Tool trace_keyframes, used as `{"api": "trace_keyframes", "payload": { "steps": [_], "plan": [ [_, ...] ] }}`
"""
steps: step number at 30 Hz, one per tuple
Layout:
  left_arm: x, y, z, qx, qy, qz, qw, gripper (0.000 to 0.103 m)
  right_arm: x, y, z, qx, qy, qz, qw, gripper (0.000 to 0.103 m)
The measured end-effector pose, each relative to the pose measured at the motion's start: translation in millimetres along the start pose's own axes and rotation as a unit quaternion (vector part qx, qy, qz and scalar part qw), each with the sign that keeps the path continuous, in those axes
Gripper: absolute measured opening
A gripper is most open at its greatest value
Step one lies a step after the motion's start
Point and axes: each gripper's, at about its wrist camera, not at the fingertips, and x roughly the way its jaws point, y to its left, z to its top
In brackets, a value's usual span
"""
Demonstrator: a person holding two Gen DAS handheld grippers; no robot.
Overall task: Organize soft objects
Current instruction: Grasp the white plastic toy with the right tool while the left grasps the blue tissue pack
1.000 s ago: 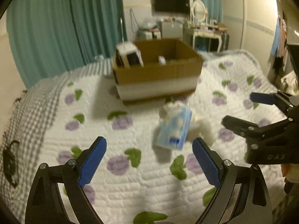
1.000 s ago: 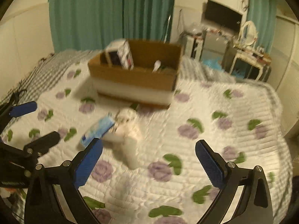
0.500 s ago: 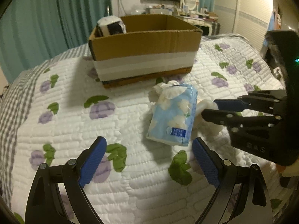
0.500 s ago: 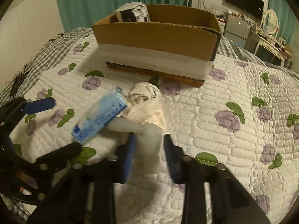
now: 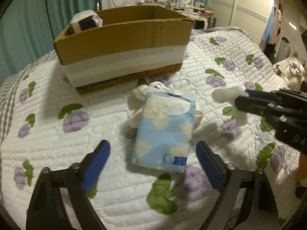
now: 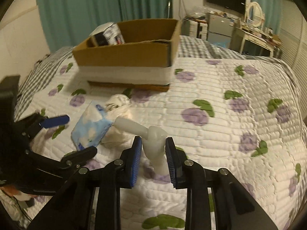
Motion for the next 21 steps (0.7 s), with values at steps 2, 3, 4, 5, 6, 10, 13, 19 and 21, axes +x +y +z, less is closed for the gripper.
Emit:
{"api": "trace_keyframes", "payload": {
  "steps": [2, 3, 4, 5, 6, 10, 13, 19, 21],
  "plan": [
    [7.2, -3.3, -0.4, 0.008, 0.012, 0.004, 0.9999, 0.065, -3.5, -6.5, -0.2, 0.012, -0.006, -0.001, 1.000, 0.025],
    [8.8, -4.3, -1.3, 0.010, 0.015, 0.004, 0.9998, 0.059, -4.3, -9.1, -0.6, 0.016, -0.007, -0.002, 1.000, 0.025],
    [7.8, -5.3, -2.1, 0.013, 0.012, 0.003, 0.9998, 0.053, -4.5, -11.3, -0.8, 0.020, -0.007, -0.002, 1.000, 0.025],
    [5.0, -6.2, -3.1, 0.016, 0.008, 0.002, 0.9998, 0.053, -4.3, -11.5, -1.6, 0.020, -0.007, -0.002, 1.000, 0.025],
    [1.1, -6.9, -4.0, 0.018, 0.003, 0.003, 0.9998, 0.053, -4.0, -12.2, -2.3, 0.021, -0.007, -0.002, 1.000, 0.025],
    [-12.0, -5.1, -5.7, 0.014, -0.004, 0.004, 0.9999, 0.052, -4.1, -9.7, -3.0, 0.015, -0.007, -0.004, 1.000, 0.019],
    [-27.2, -3.6, -7.8, 0.007, -0.015, 0.005, 0.9999, 0.052, -9.7, -6.5, -2.7, 0.014, -0.011, -0.002, 1.000, 0.016],
    [-55.8, -3.7, -13.3, 0.006, -0.033, 0.022, 0.9992, 0.052, -16.6, -2.3, -8.1, 0.009, -0.006, -0.009, 1.000, 0.019],
    [-62.3, -1.1, -16.4, -0.001, -0.038, 0.027, 0.9989, 0.052, -14.9, -7.2, -10.3, 0.020, -0.010, -0.030, 0.999, 0.042]
  ]
}}
